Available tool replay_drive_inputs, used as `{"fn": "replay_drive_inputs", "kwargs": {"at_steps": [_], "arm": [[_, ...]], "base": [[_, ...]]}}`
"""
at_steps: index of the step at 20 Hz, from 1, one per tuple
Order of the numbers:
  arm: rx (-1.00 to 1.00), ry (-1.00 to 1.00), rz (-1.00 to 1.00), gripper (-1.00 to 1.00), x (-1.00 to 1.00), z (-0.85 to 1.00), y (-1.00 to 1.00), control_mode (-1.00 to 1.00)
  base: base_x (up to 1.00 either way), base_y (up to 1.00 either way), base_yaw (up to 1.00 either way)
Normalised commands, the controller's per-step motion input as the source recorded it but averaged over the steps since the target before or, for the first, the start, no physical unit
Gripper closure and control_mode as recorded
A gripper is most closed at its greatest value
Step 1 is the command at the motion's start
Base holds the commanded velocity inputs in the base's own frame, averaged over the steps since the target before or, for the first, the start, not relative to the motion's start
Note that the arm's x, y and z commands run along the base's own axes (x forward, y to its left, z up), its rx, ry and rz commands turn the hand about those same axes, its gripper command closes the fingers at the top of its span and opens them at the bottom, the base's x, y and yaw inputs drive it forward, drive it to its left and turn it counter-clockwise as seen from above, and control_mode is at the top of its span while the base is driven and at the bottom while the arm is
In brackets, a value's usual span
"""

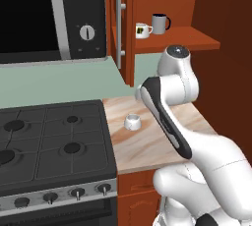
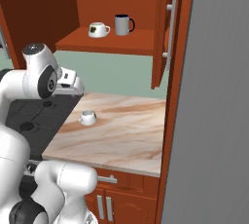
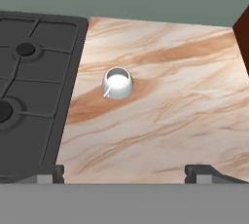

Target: Pick the mug on the counter and place it in the cabinet with the handle facing the right, like the mugs already inside.

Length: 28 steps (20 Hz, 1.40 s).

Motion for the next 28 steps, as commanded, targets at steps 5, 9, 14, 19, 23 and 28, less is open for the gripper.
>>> {"fn": "replay_drive_inputs", "kwargs": {"at_steps": [5, 9, 14, 19, 23, 28], "arm": [[0.09, 0.01, -0.03, -1.00, 0.00, -0.28, 0.12, -1.00], [0.04, 0.00, -0.02, -1.00, 0.00, -0.18, 0.22, -1.00], [0.02, 0.00, -0.06, -1.00, 0.00, -0.09, 0.20, -1.00], [0.02, 0.02, -0.08, -1.00, 0.06, -0.14, 0.12, -1.00], [0.00, 0.04, -0.09, -1.00, 0.14, -0.13, 0.07, -1.00], [0.00, 0.04, -0.07, -1.00, 0.19, -0.11, 0.01, -1.00]], "base": [[0.00, 0.00, 0.00], [0.00, 0.00, 0.00], [0.00, 0.00, 0.00], [0.00, 0.00, 0.00], [0.00, 0.00, 0.00], [0.00, 0.00, 0.00]]}}
